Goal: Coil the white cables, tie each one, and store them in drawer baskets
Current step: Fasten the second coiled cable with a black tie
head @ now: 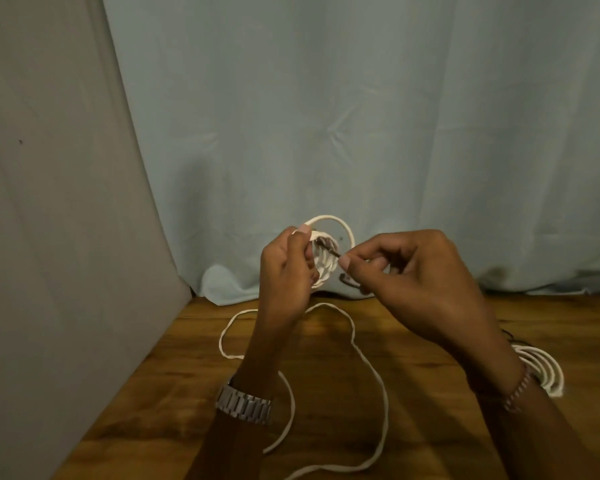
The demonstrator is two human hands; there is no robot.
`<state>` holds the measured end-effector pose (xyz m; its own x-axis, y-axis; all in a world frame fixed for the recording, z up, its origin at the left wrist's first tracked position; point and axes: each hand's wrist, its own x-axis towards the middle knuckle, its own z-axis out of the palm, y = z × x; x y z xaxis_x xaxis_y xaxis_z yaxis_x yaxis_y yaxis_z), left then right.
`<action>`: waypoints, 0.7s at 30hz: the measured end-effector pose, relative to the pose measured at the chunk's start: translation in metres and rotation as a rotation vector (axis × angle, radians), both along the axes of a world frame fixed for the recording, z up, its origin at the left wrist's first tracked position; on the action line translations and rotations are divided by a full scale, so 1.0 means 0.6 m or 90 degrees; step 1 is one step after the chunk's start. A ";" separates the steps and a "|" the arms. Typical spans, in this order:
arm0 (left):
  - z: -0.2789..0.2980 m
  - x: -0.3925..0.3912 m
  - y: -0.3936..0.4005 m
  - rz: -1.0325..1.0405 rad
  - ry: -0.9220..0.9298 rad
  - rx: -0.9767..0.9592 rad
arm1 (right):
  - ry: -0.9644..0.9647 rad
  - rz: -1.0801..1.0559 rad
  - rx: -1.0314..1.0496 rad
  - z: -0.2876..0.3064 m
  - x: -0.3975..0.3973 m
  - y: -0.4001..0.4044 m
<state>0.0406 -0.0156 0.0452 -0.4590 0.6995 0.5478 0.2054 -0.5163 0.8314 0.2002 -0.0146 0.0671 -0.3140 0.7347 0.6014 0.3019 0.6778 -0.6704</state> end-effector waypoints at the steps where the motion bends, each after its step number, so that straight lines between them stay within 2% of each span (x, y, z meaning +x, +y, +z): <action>1: -0.001 0.003 -0.001 0.011 0.009 0.012 | 0.014 0.031 -0.054 0.000 -0.004 -0.003; 4: -0.004 0.015 -0.003 0.033 -0.004 0.040 | 0.031 0.037 -0.157 -0.006 -0.018 -0.002; 7: -0.008 0.016 0.002 0.077 0.016 0.082 | 0.034 0.002 -0.198 -0.011 -0.028 0.000; 11: -0.013 0.015 0.007 0.108 0.069 0.123 | 0.089 0.007 -0.221 -0.017 -0.036 0.003; 15: -0.017 0.018 0.009 0.101 0.096 0.160 | 0.138 0.088 -0.261 -0.020 -0.046 -0.001; 21: -0.019 0.020 0.013 0.074 0.107 0.181 | 0.153 0.123 -0.225 -0.020 -0.053 -0.010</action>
